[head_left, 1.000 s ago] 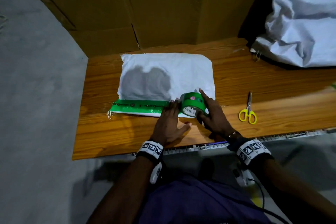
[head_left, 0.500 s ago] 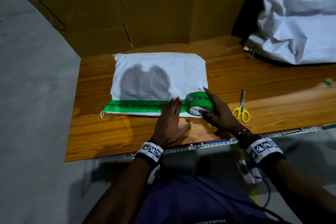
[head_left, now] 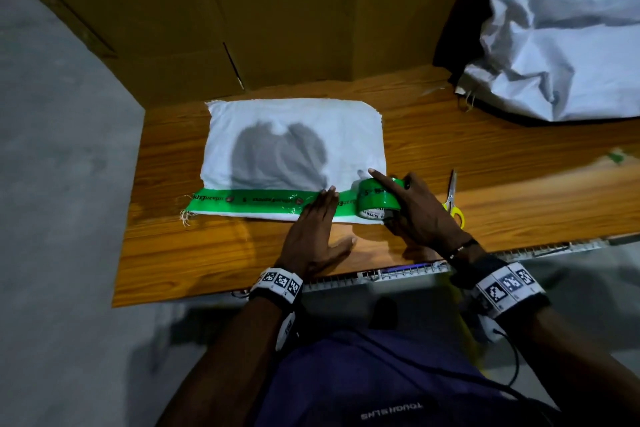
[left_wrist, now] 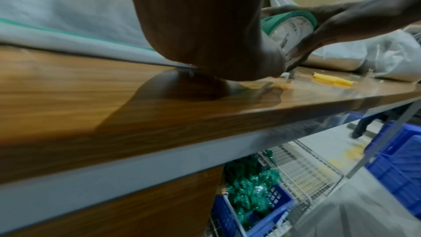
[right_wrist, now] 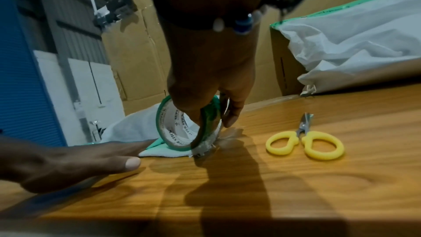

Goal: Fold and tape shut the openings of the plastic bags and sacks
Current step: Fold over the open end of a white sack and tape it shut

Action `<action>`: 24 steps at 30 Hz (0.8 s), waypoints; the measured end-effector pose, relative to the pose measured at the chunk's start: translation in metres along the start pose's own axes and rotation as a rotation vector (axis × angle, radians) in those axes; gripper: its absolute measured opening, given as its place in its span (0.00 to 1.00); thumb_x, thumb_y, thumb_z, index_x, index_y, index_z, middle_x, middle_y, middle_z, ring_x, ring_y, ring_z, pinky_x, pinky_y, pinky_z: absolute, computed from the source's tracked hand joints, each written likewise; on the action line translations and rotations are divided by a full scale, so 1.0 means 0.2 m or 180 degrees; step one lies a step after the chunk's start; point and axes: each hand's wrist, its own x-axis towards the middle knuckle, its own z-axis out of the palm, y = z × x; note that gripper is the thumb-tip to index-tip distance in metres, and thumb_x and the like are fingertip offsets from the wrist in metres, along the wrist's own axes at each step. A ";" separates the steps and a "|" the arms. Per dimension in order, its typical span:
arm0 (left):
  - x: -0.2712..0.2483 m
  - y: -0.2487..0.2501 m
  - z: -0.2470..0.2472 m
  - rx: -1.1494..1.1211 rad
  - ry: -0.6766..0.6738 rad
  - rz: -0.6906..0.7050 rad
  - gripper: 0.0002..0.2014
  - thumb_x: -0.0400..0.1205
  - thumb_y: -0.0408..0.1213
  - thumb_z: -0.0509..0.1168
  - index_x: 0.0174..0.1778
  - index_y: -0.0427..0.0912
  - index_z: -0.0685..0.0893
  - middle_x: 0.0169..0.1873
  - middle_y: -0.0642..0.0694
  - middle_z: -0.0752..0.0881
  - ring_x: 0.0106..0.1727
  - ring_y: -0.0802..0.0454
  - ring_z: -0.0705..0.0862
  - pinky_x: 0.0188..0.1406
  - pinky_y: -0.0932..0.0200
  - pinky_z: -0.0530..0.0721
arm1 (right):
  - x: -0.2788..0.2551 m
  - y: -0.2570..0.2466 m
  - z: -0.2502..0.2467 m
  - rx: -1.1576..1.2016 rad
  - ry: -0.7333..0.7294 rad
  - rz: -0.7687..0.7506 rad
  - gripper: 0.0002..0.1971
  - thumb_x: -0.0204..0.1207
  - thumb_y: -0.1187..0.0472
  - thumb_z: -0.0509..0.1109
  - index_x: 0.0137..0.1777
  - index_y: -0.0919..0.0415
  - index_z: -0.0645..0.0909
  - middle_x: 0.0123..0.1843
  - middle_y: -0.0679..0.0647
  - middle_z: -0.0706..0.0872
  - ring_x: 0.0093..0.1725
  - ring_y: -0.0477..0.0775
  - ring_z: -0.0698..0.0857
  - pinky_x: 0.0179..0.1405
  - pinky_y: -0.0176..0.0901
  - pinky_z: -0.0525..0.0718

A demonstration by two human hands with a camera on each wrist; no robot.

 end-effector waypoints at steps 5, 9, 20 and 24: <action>0.00 0.00 0.00 0.0105 0.0066 -0.0006 0.48 0.86 0.69 0.57 0.94 0.44 0.46 0.93 0.50 0.46 0.92 0.57 0.42 0.92 0.46 0.52 | -0.02 -0.09 0.02 -0.0507 0.0180 0.0438 0.45 0.81 0.52 0.71 0.92 0.31 0.50 0.56 0.59 0.68 0.51 0.61 0.70 0.41 0.54 0.75; 0.00 0.03 0.01 0.0257 0.0041 -0.0089 0.49 0.85 0.69 0.56 0.94 0.43 0.46 0.93 0.49 0.45 0.93 0.56 0.42 0.92 0.47 0.48 | -0.03 -0.09 0.01 -0.0592 0.0193 0.0473 0.46 0.81 0.52 0.73 0.91 0.31 0.49 0.61 0.63 0.71 0.56 0.66 0.73 0.42 0.52 0.74; 0.06 0.20 0.11 0.0072 0.0196 -0.0135 0.53 0.83 0.69 0.61 0.93 0.37 0.48 0.93 0.42 0.50 0.93 0.48 0.48 0.92 0.50 0.49 | -0.02 0.15 0.06 0.1393 0.0162 -0.0505 0.39 0.85 0.50 0.67 0.93 0.48 0.56 0.71 0.60 0.75 0.68 0.53 0.78 0.68 0.30 0.74; 0.04 0.10 0.06 0.0209 0.0218 -0.0289 0.52 0.83 0.73 0.58 0.93 0.43 0.49 0.92 0.44 0.54 0.92 0.49 0.52 0.92 0.50 0.51 | 0.02 0.08 0.11 0.1514 0.0054 -0.0562 0.39 0.86 0.60 0.72 0.93 0.55 0.57 0.67 0.59 0.73 0.64 0.47 0.75 0.63 0.19 0.71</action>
